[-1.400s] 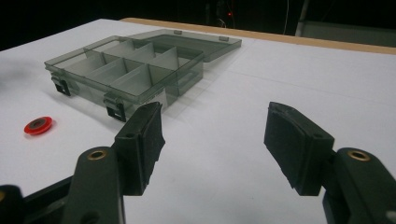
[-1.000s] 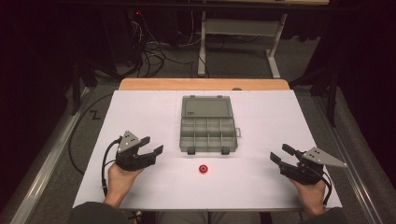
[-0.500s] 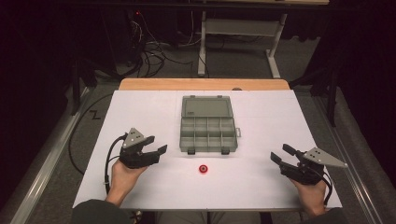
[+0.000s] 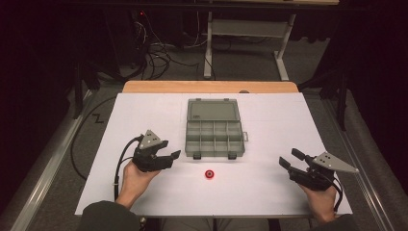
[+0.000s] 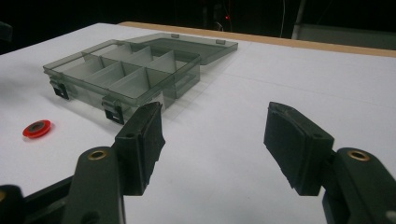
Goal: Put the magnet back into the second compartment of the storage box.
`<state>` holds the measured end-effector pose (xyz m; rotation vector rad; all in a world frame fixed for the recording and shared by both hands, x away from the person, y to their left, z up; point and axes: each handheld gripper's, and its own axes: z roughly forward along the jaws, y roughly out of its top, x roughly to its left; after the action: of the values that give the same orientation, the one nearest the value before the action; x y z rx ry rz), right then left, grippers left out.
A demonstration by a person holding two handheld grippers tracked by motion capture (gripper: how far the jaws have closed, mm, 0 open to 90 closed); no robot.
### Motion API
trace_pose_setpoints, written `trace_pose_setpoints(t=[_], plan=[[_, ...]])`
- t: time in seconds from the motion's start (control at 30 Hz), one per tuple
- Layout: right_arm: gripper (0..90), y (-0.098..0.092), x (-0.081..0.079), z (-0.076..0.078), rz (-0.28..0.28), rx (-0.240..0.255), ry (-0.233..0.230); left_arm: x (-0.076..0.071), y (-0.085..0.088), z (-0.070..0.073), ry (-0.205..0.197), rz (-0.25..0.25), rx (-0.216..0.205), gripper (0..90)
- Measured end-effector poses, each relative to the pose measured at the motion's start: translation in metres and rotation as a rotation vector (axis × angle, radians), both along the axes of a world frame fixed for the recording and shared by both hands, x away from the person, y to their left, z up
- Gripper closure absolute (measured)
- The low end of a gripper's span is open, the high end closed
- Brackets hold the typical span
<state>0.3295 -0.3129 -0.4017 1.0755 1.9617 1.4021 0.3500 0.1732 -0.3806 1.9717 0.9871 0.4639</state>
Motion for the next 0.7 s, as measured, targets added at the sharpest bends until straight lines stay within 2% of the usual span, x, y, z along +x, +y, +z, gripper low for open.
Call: trace_pose_setpoints(t=[0.17,0.33,0.43,0.57,0.7], plan=[[39.2,0.000,0.000,0.000,0.002,0.000,0.000,0.005,-0.009,0.002,0.044,-0.005,0.025,39.9],[39.2,0.000,-0.001,0.000,0.003,0.000,-0.004,0.010,-0.019,0.001,0.080,-0.031,0.046,40.2],[39.3,0.001,-0.001,0.001,0.005,0.000,-0.005,0.011,-0.025,0.002,0.090,-0.040,0.069,40.1],[39.6,0.001,-0.002,0.001,0.006,-0.005,-0.009,0.012,-0.031,0.003,0.111,-0.055,0.051,38.2],[39.6,0.000,-0.001,0.001,0.007,-0.003,-0.006,0.013,-0.037,0.003,0.118,-0.063,0.071,37.5]])
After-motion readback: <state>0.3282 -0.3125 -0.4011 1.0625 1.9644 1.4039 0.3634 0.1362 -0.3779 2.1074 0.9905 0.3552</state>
